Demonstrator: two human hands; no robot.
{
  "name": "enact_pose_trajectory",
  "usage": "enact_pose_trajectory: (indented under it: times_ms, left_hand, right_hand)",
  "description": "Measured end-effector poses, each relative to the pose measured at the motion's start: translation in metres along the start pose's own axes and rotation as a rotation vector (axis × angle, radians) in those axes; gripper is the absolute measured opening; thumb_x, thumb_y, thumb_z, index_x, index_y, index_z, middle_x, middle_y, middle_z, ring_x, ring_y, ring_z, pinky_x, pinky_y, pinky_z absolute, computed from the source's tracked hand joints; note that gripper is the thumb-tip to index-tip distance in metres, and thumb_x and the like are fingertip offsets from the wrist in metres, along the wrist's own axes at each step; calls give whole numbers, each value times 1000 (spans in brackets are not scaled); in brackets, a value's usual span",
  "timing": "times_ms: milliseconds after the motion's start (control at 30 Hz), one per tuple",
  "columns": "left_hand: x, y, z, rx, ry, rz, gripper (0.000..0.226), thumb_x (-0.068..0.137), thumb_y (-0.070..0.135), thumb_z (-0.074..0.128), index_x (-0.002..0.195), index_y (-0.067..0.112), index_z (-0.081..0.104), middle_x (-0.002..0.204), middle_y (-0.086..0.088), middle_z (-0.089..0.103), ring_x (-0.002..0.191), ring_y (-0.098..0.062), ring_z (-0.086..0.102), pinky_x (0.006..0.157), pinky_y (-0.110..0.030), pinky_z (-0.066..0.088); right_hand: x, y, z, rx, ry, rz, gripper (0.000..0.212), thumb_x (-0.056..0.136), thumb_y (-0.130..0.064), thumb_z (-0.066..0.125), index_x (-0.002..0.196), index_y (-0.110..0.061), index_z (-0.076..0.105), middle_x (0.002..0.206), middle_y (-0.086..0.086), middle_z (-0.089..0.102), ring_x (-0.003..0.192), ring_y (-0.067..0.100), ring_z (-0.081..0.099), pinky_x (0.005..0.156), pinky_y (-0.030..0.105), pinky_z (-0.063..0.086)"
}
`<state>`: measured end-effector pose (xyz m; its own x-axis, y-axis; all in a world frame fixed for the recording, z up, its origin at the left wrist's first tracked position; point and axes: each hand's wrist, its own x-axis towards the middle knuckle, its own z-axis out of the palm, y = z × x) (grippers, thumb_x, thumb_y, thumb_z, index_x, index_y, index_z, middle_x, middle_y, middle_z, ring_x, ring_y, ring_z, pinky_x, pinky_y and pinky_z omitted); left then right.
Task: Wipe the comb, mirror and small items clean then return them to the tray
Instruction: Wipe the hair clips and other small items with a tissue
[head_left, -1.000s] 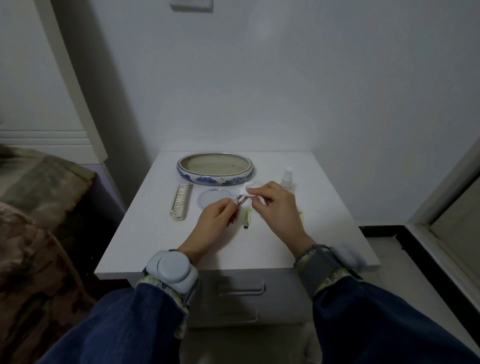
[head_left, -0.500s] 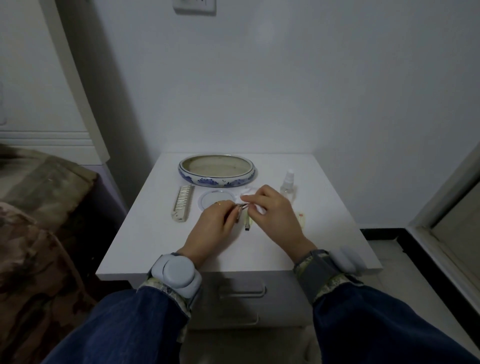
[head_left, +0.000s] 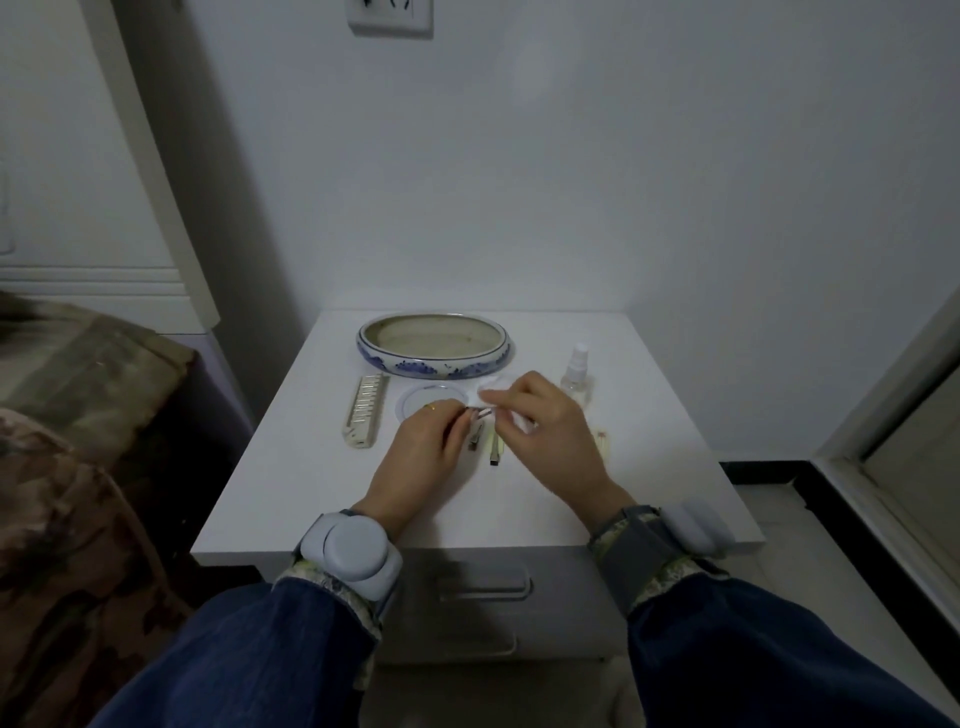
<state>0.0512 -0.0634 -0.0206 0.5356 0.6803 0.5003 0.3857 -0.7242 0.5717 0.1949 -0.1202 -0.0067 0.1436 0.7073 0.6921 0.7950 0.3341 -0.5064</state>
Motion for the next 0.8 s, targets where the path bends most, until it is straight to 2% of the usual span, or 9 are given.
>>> enact_pose_trajectory:
  times_ms: [67, 200, 300, 367, 433, 500, 567, 633, 800]
  left_hand:
    - [-1, -1, 1, 3, 6, 8, 18, 95, 12, 47, 78, 17, 52, 71, 7, 47, 63, -1, 43, 68, -4, 33]
    - [0, -2, 3, -7, 37, 26, 19, 94, 15, 47, 83, 8, 61, 74, 4, 50, 64, 0, 42, 69, -3, 33]
    - [-1, -1, 3, 1, 48, 51, 18, 94, 13, 48, 80, 11, 58, 71, 5, 47, 62, 0, 42, 69, -3, 33]
    - [0, 0, 2, -33, 54, 18, 20, 95, 12, 48, 76, 17, 53, 68, 7, 47, 62, 0, 45, 67, -5, 35]
    - [2, -1, 0, -129, 86, -107, 30, 97, 12, 47, 69, 22, 48, 64, 9, 49, 62, -1, 47, 62, -9, 36]
    - [6, -2, -1, -292, 96, -292, 33, 98, 19, 44, 66, 22, 52, 63, 7, 52, 60, -4, 47, 61, -15, 37]
    - [8, 1, -2, -472, 73, -459, 35, 99, 23, 42, 67, 15, 55, 61, 3, 52, 57, -9, 45, 58, -21, 37]
    - [9, 5, -2, -666, 27, -587, 37, 99, 25, 41, 66, 13, 53, 56, 4, 49, 52, -9, 42, 52, -20, 35]
    - [9, 12, -3, -1003, -235, -663, 37, 99, 19, 26, 65, 13, 39, 49, 7, 36, 47, -8, 31, 45, -20, 25]
  right_hand:
    - [-1, 4, 3, -15, -41, 5, 23, 78, -4, 59, 97, -4, 72, 72, 7, 55, 67, 3, 43, 64, 12, 35]
    - [-1, 6, 3, 1, -9, 61, 24, 78, -5, 58, 97, -4, 72, 73, 9, 57, 71, 13, 50, 66, 16, 40]
    - [0, 11, 1, -25, 40, 117, 23, 79, -4, 58, 97, -3, 72, 76, 12, 60, 70, 14, 55, 68, 18, 41]
    - [0, 14, -2, -38, 91, 187, 22, 81, 0, 60, 99, -2, 71, 81, 13, 62, 75, 22, 61, 71, 16, 41]
    - [1, 15, -6, -18, 160, 238, 23, 81, 4, 59, 101, 0, 70, 86, 14, 64, 79, 24, 62, 73, 9, 39]
    - [3, 9, -8, 13, 204, 176, 23, 82, 4, 59, 102, 0, 69, 86, 15, 64, 79, 17, 60, 74, 5, 40]
    - [3, 1, -5, 43, 174, 43, 22, 83, 0, 58, 102, 1, 68, 81, 14, 63, 75, 14, 56, 71, 14, 44]
    - [0, -1, 2, 43, 116, -65, 23, 84, -5, 56, 102, 0, 69, 76, 12, 60, 72, 15, 53, 67, 24, 47]
    - [-5, 7, 10, -23, 4, -169, 23, 82, -6, 54, 98, -2, 71, 74, 11, 59, 72, 17, 50, 66, 28, 45]
